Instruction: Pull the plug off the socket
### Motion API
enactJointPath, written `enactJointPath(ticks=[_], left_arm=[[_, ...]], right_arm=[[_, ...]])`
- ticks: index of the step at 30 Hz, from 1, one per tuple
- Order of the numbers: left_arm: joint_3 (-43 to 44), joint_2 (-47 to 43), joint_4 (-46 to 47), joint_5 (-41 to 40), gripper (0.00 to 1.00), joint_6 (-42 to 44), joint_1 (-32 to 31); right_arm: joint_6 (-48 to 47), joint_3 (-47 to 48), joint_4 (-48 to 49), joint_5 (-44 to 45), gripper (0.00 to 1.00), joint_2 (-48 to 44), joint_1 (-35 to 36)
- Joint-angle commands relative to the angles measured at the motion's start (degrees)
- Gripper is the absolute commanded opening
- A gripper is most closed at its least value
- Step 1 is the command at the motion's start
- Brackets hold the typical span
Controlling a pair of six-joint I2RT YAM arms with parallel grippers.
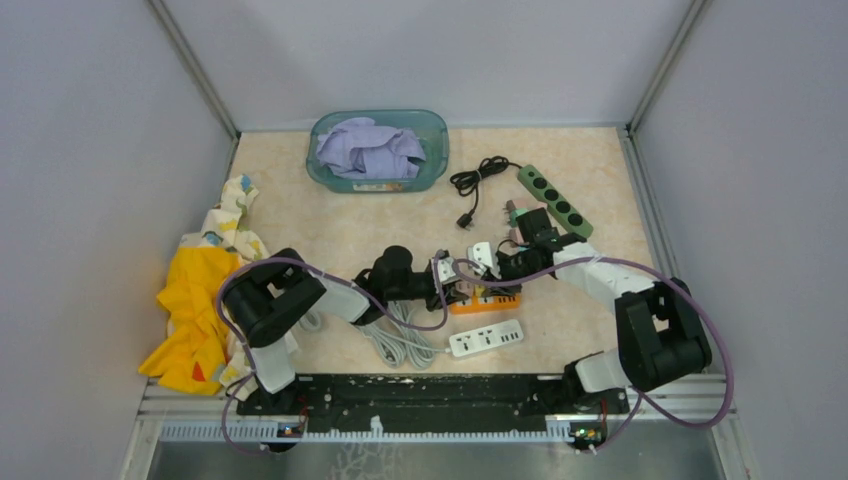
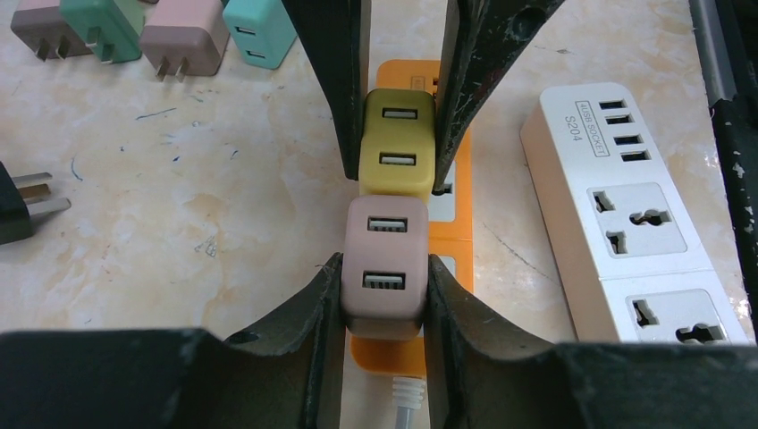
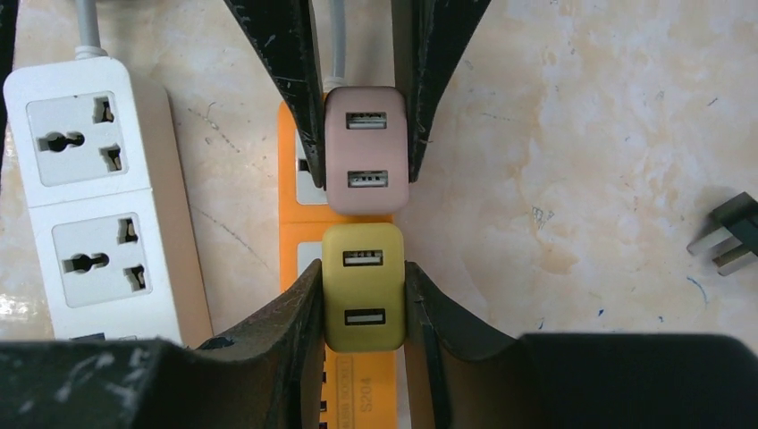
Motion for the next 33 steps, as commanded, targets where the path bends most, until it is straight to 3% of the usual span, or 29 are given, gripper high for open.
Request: enactJointPath(ticks=[1,4,8,12,17,21,24,27,33], left_arm=[[-1.35,2.04,-1.74,-0.80,0.01,1.28,-0.02],[-2.95,1.94,0.33,-0.74,0.01,1.32,-0.01],[-4.20,2.20,1.56,-1.05,0.01,1.47,-0.02],[-4.90,2.29,2.00,-1.33,0.01,1.79,0.01],[-4.96,2.27,1.80,-1.65,0.01,2.32,-0.02],[-4.62,2.70,1.66,-1.31,0.01,2.18,-0.01],[-4.84,2.58,1.65,-1.21,0.01,2.00,-0.02],[-5.53,2.47,2.24,-1.26,0.01,1.84,-0.02],[-6.69,2.42,3.22,-2.06,0.01,1.76,0.00]], right_arm=[[3.04,2.24,3.03,-6.88,0.00,-0.02,4.68],[10.21,3.18,7.58,-10.20,0.00,0.47,2.94],[9.65,2.48,8.49,-5.11,0.00,-0.17,-0.20],[2.30,2.45,3.13,-2.83,0.00,-0.86,-2.39],[-9.75,3.21,-7.38,-7.02,0.00,0.56,-0.16],[-2.59,3.75,-2.85,-7.30,0.00,1.68,5.40],[8.43,4.04,4.94,-7.07,0.00,1.33,5.41],[12.57,3.33,9.35,-5.29,0.00,0.29,2.36],[1.42,3.35,0.94,-6.18,0.00,-0.64,-3.69]])
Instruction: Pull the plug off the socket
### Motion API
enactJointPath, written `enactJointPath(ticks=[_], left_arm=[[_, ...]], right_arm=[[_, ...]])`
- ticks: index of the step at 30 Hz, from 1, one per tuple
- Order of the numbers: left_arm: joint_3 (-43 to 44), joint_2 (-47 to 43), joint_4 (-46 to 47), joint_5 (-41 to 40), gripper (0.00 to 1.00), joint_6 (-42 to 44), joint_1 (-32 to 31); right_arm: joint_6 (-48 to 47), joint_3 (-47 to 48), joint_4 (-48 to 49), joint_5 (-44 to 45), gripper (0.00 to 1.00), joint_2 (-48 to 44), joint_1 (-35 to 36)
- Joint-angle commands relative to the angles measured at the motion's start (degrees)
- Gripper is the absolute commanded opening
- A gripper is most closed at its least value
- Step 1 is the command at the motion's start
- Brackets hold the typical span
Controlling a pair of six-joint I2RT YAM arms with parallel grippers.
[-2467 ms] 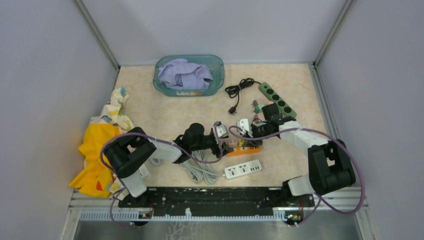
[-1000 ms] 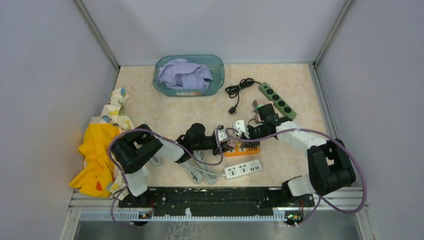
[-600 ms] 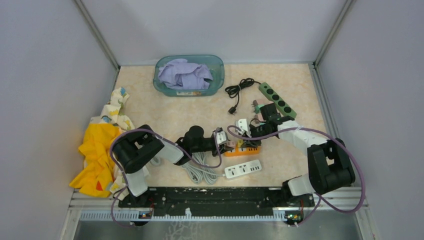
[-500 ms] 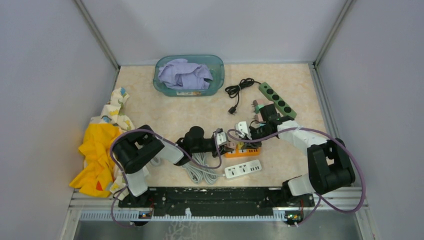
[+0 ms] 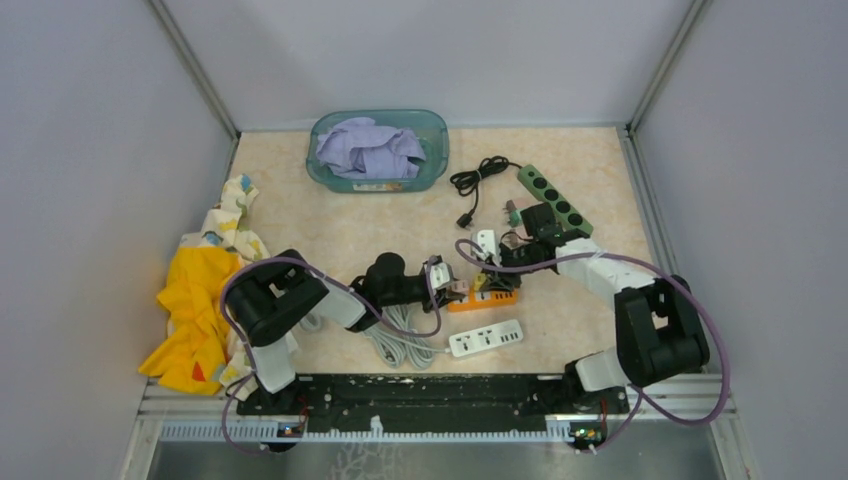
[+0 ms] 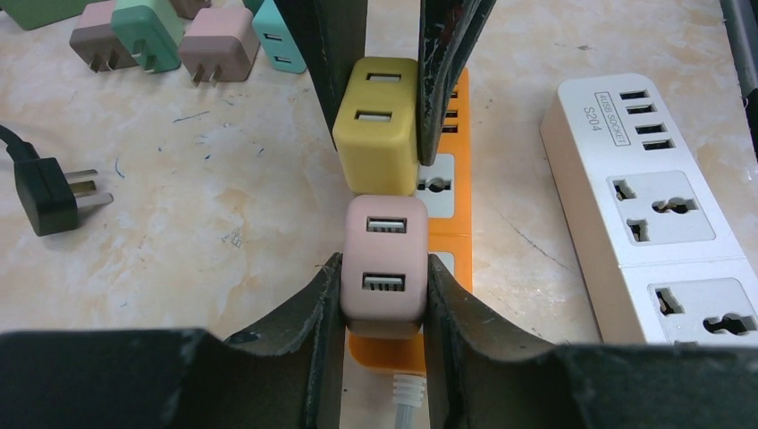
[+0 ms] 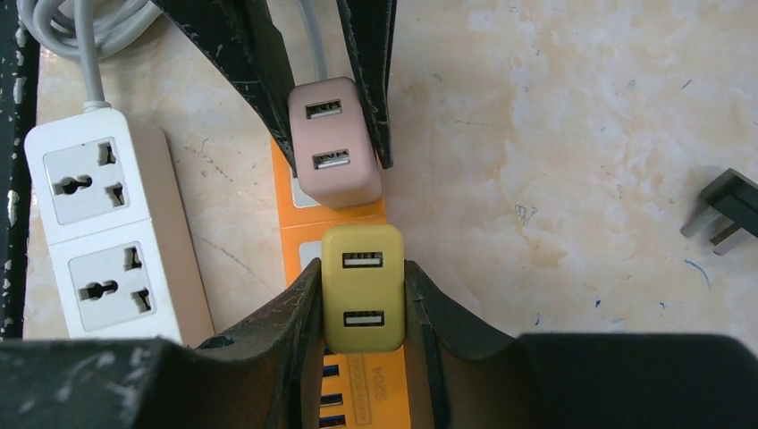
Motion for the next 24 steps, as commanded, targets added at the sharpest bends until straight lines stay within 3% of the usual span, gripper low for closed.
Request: enactJointPath(ticks=[1,5,10,17,21,24], left_arm=[[-2.67,2.04,-4.20,-1.00,0.01,0.22,-0.15],[-2.65,1.92,-4.35,-1.24,0.01,0.41,-0.12],[-2.02,1.92,-4.86,-1.24,0.01,0.19,-0.16],[-1.86,0.91,-4.57,-1.07,0.03,-2.58,-0.16],[-1.49,0.08,-4.85,-0.78,0.07,-4.22,-0.11],[-1.32,-1.10,-5.71,-0.80,0.11,-5.25,-0.13]], right_arm=[[-9.25,1.40,-2.92,-6.00,0.00,-1.91,-2.57],[-15.19,0.06,-6.12,-8.48,0.00,-2.57,0.38],[-12.72,2.49,-6.76,-9.08,0.00,-1.95,2.60],[-17.19,7.91,-17.76,-11.13,0.00,-4.37,-4.80],[-5.07,7.34,-9.95,-6.46,0.00,-7.23,-8.13],[9.15,6.97,-0.25,3.09,0.00,-7.50,-10.21]])
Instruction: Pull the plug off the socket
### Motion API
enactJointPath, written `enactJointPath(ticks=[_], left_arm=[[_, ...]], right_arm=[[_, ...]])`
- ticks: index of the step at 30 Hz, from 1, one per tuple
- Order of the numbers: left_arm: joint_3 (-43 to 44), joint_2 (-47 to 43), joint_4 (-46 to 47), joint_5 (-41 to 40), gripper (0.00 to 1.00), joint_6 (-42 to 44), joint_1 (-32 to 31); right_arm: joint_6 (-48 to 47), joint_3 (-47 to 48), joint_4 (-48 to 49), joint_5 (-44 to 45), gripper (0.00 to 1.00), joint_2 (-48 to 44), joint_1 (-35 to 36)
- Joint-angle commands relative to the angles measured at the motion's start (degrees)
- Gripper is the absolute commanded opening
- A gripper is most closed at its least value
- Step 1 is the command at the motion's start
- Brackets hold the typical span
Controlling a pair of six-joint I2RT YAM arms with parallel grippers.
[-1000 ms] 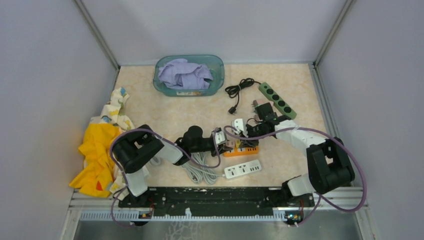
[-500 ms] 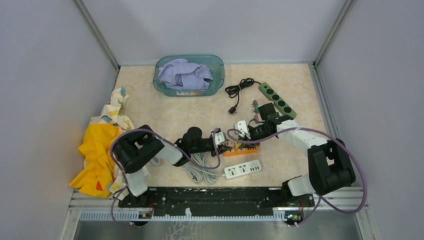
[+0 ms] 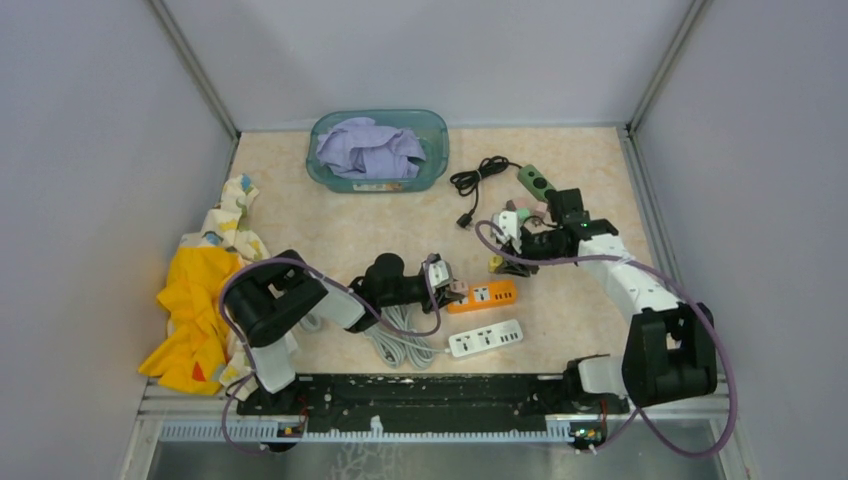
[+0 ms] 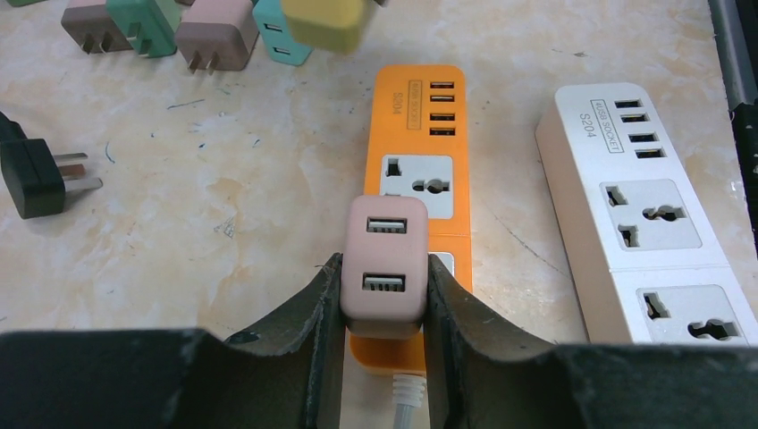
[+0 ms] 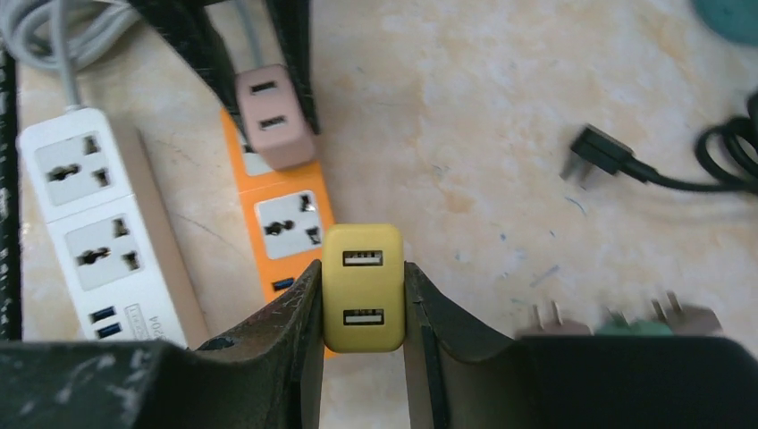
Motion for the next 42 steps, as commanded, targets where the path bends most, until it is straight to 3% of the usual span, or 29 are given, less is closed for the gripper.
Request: enactJointPath(ticks=[1,7,13,24,28,30,33,39,42], left_arm=[[-0.66,-1.40,-6.75,0.02,0.12,-2.98,-0.15],[-0.23,-2.45,-7.81,0.04,0.20,-4.06,-0.09],[-0.22,-2.53,-8.03,-0.14,0.22,-4.80,-0.14],[-0.90,-3.71,-8.02,-0.37,0.22,-5.10,-0.11],[-0.88,-3.74,-7.93,-0.21,0.23,-5.22,-0.21],[-0.90,-3.92,-7.94,-0.27,0.25,-5.17,-0.21],[-0.88,-4.15,-7.86,-0.10,0.30,-5.37,-0.20],[-0.84,-4.92,-7.58,0.24,0.41,-6.14,-0.27],[-0.97,-5.87,-7.61,0.18,0.47,-6.30,-0.27]], right_arm=[[20.25,1.93,13.21,11.72,0.00,-1.61,-3.00],[34.70,3.19,21.03,22.64,0.01,0.40,-9.64],[42.87,-3.70,34.96,35.20,0.17,-2.27,-11.53],[45.77,-1.54,34.83,48.77,0.22,7.06,-11.58],[45.90,-0.12,32.64,49.43,0.27,10.09,-11.62],[46.40,1.32,31.00,49.36,0.40,10.76,-11.62],[46.64,1.39,30.90,48.72,0.50,10.01,-11.57],[46.29,1.65,30.42,44.92,0.54,6.14,-11.60],[40.71,1.63,27.42,34.59,0.54,1.98,-11.62]])
